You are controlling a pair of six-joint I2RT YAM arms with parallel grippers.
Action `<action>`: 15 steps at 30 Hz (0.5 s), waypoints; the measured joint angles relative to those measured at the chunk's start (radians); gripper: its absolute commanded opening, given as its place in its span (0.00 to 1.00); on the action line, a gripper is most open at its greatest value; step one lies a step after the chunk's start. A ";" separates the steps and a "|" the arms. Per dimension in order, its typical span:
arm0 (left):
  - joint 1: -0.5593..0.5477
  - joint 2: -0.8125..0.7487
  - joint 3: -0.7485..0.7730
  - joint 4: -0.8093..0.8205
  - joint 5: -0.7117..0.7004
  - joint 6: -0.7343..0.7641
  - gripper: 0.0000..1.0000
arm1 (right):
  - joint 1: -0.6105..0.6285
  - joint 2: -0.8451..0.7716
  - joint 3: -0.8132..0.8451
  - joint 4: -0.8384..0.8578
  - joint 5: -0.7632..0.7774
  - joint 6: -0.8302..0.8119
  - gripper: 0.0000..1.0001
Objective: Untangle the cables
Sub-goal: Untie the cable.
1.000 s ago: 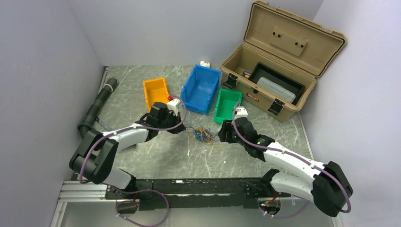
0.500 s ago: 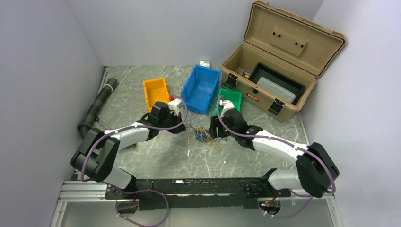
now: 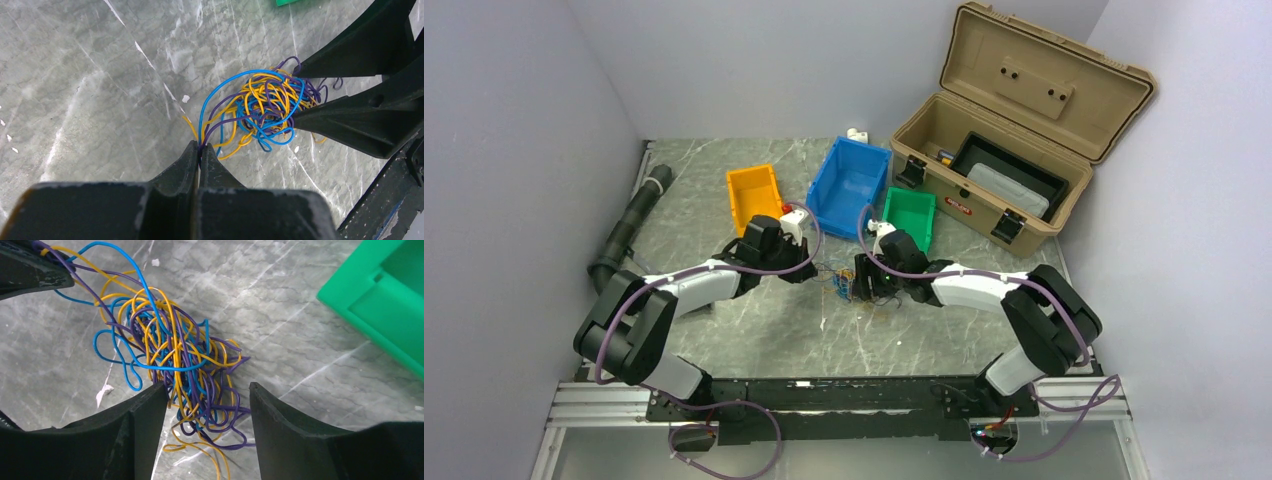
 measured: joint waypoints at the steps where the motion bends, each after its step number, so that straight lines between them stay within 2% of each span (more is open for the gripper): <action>1: 0.000 0.000 0.000 0.000 0.000 0.000 0.00 | 0.000 0.005 0.000 0.006 -0.011 0.003 0.61; 3: 0.000 0.000 0.000 0.000 0.000 0.000 0.00 | 0.000 0.006 0.000 0.016 -0.026 0.005 0.56; 6: -0.001 0.000 0.000 0.000 0.000 0.000 0.04 | 0.000 0.006 0.000 0.027 -0.040 0.011 0.42; 8: -0.001 0.000 0.000 0.000 0.000 0.000 0.15 | 0.000 0.006 0.000 0.036 -0.050 0.021 0.33; 10: -0.001 0.000 0.000 0.001 0.003 -0.001 0.27 | 0.000 0.006 0.000 0.048 -0.065 0.040 0.20; 14: -0.002 -0.006 -0.004 0.021 0.014 -0.010 0.50 | 0.000 -0.006 -0.027 0.106 -0.085 0.117 0.02; 15: -0.002 -0.016 -0.011 0.029 0.015 -0.012 0.60 | 0.000 -0.014 -0.044 0.125 -0.084 0.141 0.00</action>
